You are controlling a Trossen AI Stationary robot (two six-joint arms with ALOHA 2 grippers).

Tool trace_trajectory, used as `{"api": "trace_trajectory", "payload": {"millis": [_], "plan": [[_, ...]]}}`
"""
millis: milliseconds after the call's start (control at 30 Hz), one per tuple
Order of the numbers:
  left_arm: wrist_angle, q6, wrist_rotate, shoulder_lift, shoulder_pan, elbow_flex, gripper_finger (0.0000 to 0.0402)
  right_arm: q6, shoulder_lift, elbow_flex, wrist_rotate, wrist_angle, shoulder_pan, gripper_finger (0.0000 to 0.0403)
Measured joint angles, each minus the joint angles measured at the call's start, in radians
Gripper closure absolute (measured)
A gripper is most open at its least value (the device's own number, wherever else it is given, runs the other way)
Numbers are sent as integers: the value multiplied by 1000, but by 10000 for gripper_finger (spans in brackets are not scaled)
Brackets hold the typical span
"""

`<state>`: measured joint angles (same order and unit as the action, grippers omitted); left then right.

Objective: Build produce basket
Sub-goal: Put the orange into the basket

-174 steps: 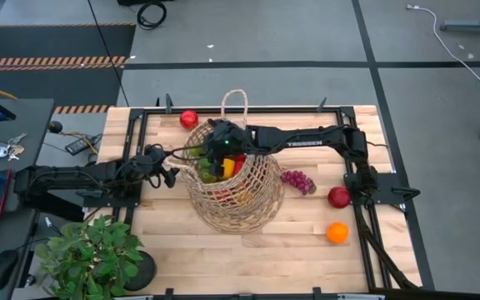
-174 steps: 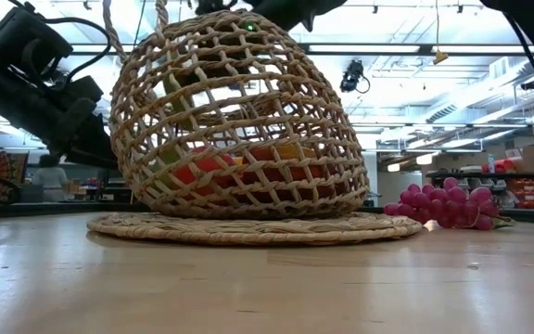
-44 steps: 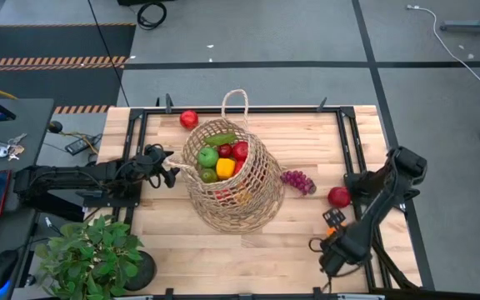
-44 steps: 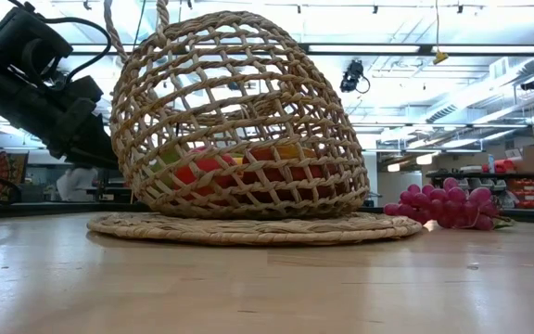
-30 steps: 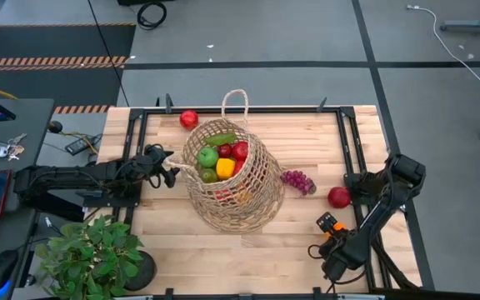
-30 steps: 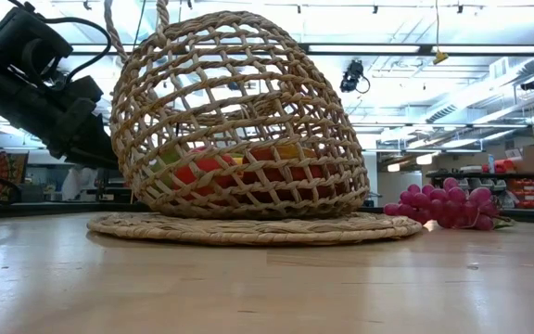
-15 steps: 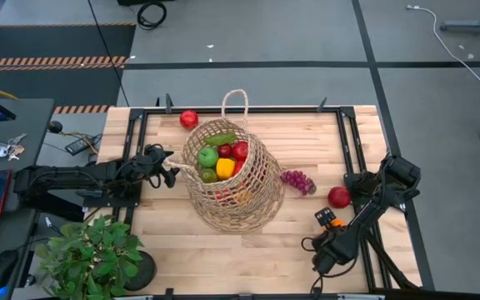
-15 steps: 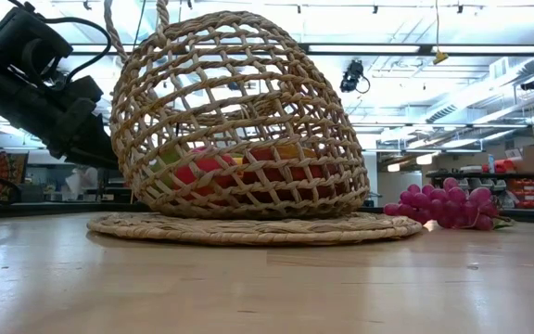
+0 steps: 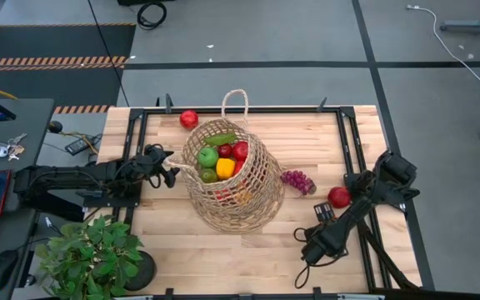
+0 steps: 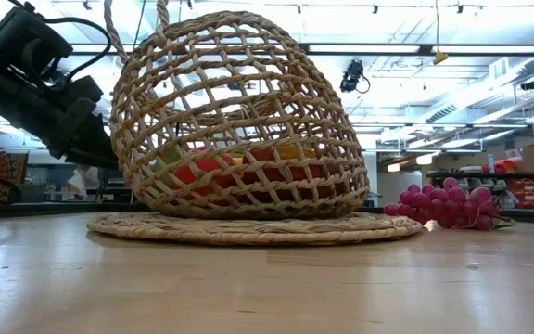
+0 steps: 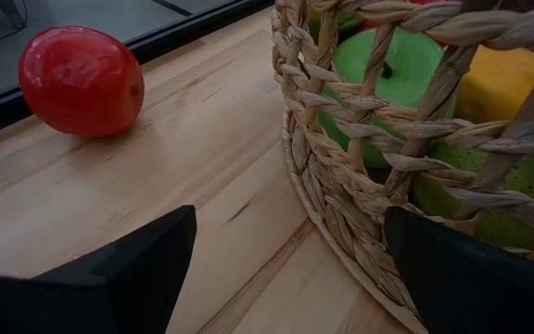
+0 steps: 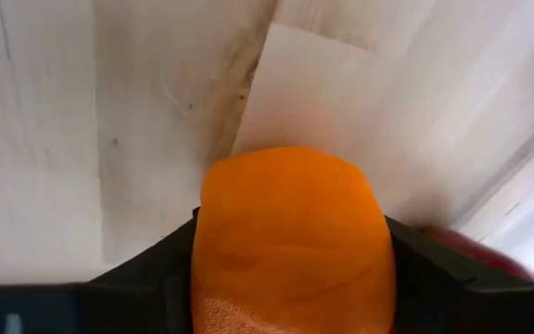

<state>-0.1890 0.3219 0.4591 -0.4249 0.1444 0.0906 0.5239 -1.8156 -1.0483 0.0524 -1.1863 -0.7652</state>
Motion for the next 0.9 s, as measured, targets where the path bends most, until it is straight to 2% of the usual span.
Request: {"api": "trace_trajectory", "payload": {"millis": [200, 367, 500, 633, 767, 900], "plan": [[0, 0, 0, 0, 0, 0, 44, 119, 0, -93, 38, -65, 62, 138], [0, 0, 0, 0, 0, 0, 44, 193, 0, -224, 12, -84, 134, 136], [0, 0, 0, 0, 0, 0, 44, 225, 1, -327, -29, -28, 181, 140], [0, 0, 0, 0, 0, 0, 44, 139, 1, -437, -72, 36, 201, 137], [0, 0, 0, 0, 0, 0, 44, 5, 1, -556, -184, 57, 217, 137], [0, 0, 0, 0, 0, 0, 44, -61, 1, -673, -293, 57, 248, 137]]}}
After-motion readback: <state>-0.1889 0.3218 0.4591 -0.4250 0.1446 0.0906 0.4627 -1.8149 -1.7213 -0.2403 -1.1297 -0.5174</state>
